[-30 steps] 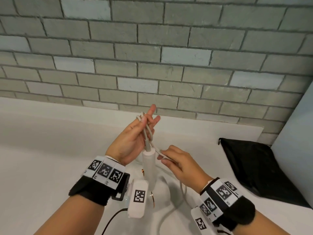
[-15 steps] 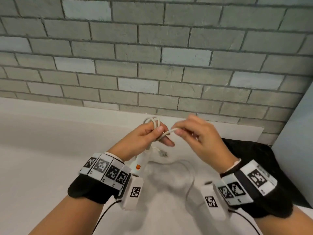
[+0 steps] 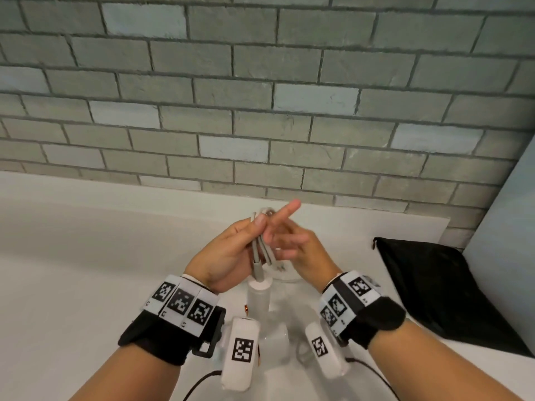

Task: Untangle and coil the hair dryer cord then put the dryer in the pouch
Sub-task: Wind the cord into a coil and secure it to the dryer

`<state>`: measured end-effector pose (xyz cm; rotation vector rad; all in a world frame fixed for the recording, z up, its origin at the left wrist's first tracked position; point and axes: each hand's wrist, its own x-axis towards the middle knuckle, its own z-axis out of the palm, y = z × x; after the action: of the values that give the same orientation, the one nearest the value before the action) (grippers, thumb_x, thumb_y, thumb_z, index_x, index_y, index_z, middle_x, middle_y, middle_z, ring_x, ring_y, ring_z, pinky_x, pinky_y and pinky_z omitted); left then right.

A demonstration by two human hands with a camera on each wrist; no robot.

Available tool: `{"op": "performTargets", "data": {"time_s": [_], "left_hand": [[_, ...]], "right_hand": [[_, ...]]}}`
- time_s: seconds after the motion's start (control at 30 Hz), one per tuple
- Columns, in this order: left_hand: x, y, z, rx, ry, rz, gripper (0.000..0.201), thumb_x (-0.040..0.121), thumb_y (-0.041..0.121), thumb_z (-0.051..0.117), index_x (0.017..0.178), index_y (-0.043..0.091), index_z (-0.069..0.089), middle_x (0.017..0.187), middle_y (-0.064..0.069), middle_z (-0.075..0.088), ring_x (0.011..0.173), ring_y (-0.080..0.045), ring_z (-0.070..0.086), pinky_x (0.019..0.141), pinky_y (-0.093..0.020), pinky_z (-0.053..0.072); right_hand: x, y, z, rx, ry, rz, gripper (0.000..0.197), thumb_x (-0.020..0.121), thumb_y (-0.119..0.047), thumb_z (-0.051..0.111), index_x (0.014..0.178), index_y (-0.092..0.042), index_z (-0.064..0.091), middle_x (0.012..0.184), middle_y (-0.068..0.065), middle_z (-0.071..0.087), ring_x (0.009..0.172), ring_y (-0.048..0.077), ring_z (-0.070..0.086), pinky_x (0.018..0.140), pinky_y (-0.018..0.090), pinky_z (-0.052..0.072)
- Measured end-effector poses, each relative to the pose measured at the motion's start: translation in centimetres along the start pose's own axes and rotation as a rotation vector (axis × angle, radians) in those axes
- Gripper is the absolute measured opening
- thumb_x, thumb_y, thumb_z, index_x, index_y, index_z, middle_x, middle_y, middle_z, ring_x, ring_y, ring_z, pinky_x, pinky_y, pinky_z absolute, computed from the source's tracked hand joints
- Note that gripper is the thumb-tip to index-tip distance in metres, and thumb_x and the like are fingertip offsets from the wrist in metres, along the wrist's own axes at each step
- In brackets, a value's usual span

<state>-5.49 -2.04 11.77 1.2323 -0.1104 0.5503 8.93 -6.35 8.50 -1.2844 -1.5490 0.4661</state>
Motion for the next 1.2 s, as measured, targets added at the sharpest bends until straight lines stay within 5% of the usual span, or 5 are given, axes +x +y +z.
{"op": "performTargets", "data": {"time_s": [0.2,0.53,0.83,0.93,1.2], "left_hand": [[0.2,0.0,-1.3,-0.068,0.239,0.091,0.032,0.063,0.051,0.073,0.069,0.02,0.066,0.144,0.016,0.041,0.128,-0.014,0.049,0.104,-0.034,0.042],[-0.1,0.8,-3.5,0.365,0.62,0.235,0.031,0.088,0.033,0.046,0.073,0.025,0.072,0.146,0.016,0.033,0.136,0.008,0.025,0.115,-0.026,0.02],[0.0,1.5,-0.3,0.886,0.281,-0.054,0.037,0.095,0.028,0.038,0.082,0.016,0.071,0.088,-0.001,0.075,0.091,-0.006,0.066,0.08,-0.016,0.047],[-0.3,1.4,0.1,0.772,0.18,-0.154,0.043,0.09,0.048,0.037,0.082,0.025,0.073,0.072,-0.002,0.073,0.084,-0.026,0.065,0.082,-0.052,0.046],[-0.7,-0.2,-0.3,0.285,0.065,-0.081,0.024,0.078,0.043,0.062,0.074,0.019,0.066,0.059,-0.001,0.069,0.042,-0.01,0.055,0.071,-0.031,0.051]], "right_hand": [[-3.3,1.7,1.9,-0.307,-0.209,0.073,0.024,0.097,-0.022,0.037,0.116,-0.016,0.049,0.063,-0.022,0.04,0.058,-0.013,0.05,0.059,0.006,0.034],[-7.2,0.5,-2.5,0.212,-0.179,0.359,0.022,0.092,-0.012,0.046,0.106,-0.019,0.061,0.057,-0.008,0.041,0.05,0.011,0.038,0.048,0.022,0.04],[-3.4,-7.4,-6.0,-0.364,0.125,-0.325,0.018,0.082,-0.028,0.059,0.083,-0.012,0.068,0.069,-0.005,0.053,0.063,0.005,0.047,0.058,0.014,0.036],[-1.4,-8.3,-6.7,-0.334,0.279,-0.334,0.013,0.076,-0.027,0.069,0.076,-0.014,0.067,0.069,0.0,0.056,0.062,0.012,0.049,0.057,0.02,0.038],[2.2,-2.4,-5.1,-0.346,0.27,-0.177,0.028,0.086,-0.035,0.052,0.091,-0.013,0.068,0.085,0.001,0.065,0.082,0.017,0.059,0.077,0.039,0.049]]}}
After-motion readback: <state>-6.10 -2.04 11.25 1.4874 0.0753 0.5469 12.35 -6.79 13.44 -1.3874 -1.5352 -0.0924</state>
